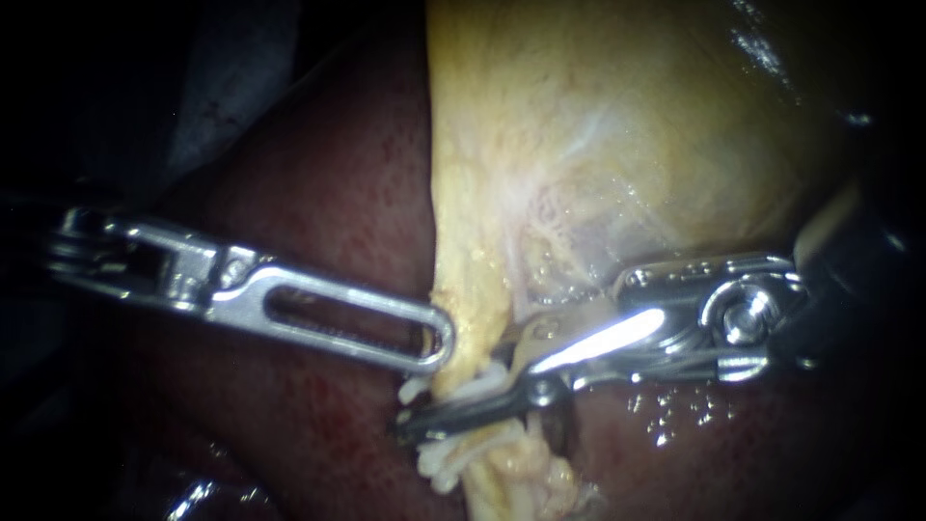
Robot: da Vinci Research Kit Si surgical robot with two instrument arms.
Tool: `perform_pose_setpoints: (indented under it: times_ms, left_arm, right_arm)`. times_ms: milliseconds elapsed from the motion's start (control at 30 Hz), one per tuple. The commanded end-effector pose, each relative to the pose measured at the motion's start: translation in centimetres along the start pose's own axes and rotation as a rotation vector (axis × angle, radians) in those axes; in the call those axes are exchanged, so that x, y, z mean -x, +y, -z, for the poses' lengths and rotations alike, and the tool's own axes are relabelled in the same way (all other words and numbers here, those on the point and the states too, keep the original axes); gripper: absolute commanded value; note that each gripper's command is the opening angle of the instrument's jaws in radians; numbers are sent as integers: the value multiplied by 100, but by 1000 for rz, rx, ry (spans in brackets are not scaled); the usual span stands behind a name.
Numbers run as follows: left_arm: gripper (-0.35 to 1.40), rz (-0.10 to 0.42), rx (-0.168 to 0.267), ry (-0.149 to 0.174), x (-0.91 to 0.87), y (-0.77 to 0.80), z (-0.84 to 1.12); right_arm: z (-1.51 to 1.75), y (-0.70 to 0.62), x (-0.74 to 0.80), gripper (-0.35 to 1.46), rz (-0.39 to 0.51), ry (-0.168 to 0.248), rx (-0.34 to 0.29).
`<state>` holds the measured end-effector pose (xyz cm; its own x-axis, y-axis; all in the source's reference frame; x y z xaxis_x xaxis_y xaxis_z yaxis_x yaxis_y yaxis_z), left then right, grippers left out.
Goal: Clipping third clip left tube
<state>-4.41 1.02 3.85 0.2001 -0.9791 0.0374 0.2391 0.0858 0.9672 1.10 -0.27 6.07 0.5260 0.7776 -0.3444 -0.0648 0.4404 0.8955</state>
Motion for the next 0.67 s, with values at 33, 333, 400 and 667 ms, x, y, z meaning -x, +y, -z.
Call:
perform_pose_setpoints:
  times_ms: [33, 333, 400, 667]
  left_arm:
    - [-35, 0, 1, -1, 0, 0, 0]
    - [-35, 0, -1, 2, 0, 0, 0]
    - [-35, 0, -1, 2, 0, 0, 0]
    - [-35, 1, -1, 1, 1, 0, -1]
  right_arm:
    - [2, 1, 0, -17, -9, 0, -1]
    - [4, 1, 2, -27, -31, 0, -3]
    - [4, 1, 2, -27, -31, 0, -3]
    - [4, 1, 2, -28, -37, 0, -4]
